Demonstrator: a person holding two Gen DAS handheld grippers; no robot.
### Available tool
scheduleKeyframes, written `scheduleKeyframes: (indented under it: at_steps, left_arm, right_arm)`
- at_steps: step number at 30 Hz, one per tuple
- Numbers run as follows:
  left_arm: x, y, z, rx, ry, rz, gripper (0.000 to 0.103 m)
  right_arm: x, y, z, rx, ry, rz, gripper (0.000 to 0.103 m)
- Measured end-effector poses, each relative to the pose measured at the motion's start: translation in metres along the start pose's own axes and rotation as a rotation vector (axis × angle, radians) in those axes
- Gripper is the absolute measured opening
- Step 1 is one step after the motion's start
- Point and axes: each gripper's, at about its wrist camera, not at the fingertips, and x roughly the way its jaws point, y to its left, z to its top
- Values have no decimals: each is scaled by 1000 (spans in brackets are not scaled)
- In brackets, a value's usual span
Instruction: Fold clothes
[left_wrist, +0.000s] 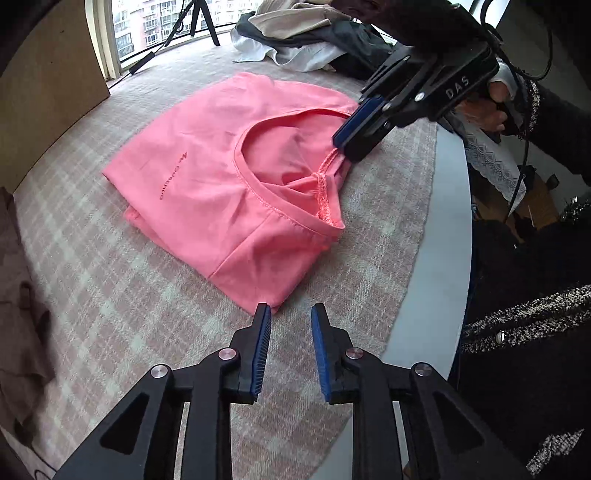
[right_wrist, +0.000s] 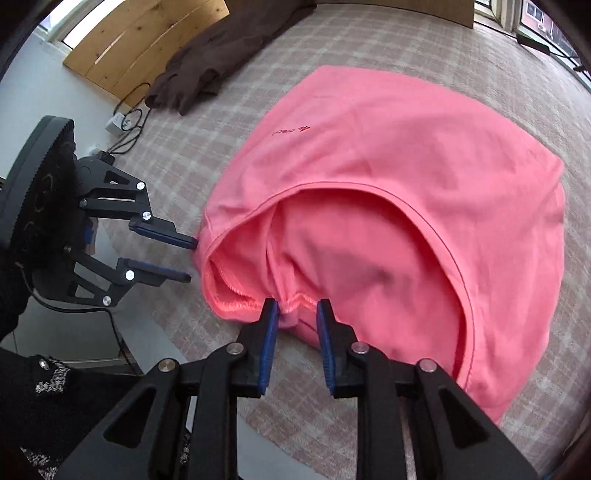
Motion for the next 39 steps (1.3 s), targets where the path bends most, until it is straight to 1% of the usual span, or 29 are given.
scheduleKeyframes:
  at_steps: [2,4,6,9,10,13,14,16,17,18,19,20,23,26,31,33,34,35,37,38,39]
  left_arm:
    - [-20,1,6,-15,-40,16,20]
    - [-27,1,17,-19,-78,30,23]
    - [-23,4,27,-41,-79,27,23]
    - [-18,9,40,-92,-72,10,23]
    - [-17,8,44,-105,-72,4,25]
    - [-8,6,58,-162,-55,23,31]
    - [-2,4,61,-176,-40,49,32]
    - [7,0,59,-176,7,93,31]
    - [12,-2,57,-172,35,112,17]
    - [11,-1,55,-179,47,115,7]
    - [11,-1,52,-187,59,118,3]
    - [5,0,49,-198,52,107,3]
    - [-19,2,43,-241,3,74,3]
    - [-39,-2,42,-233,-33,83,3]
    - [-63,-5,51,-241,-99,37,3]
    - [-61,-8,57,-251,-101,-15,4]
    - [-55,-11,55,-239,-69,-20,5]
    - [-37,-14,60,-217,-30,-6,10]
    - [-24,-21,58,-183,18,-4,14]
    - [-26,-24,55,-174,21,-12,19]
    - [-33,-24,48,-179,12,1,22]
  right_arm:
    - [-40,-21,-17,75,-120,18,22]
    - [-63,-39,-30,142,-181,-38,22]
    - [-68,-45,-36,177,-202,-42,22]
    - [-53,-29,-29,113,-208,-52,22]
    - [-45,-20,-24,71,-206,-48,22]
    - [-17,-1,-6,-7,-190,-28,20]
    - [-7,1,0,-24,-183,-13,15]
    - [9,4,10,-46,-169,0,15]
    - [17,5,15,-57,-162,5,15]
    - [21,7,18,-75,-159,5,15]
    - [24,9,20,-95,-159,3,15]
    - [27,11,22,-115,-158,1,15]
    - [26,17,26,-178,-174,20,13]
    - [28,21,32,-233,-179,20,10]
    - [44,27,41,-272,-165,64,10]
    - [54,28,37,-259,-97,170,10]
    - [57,25,34,-244,-64,204,11]
    - [54,19,29,-215,-51,220,11]
    - [42,2,18,-144,-40,244,11]
    - [33,-4,12,-127,-43,236,11]
    - [23,-11,5,-116,-47,222,12]
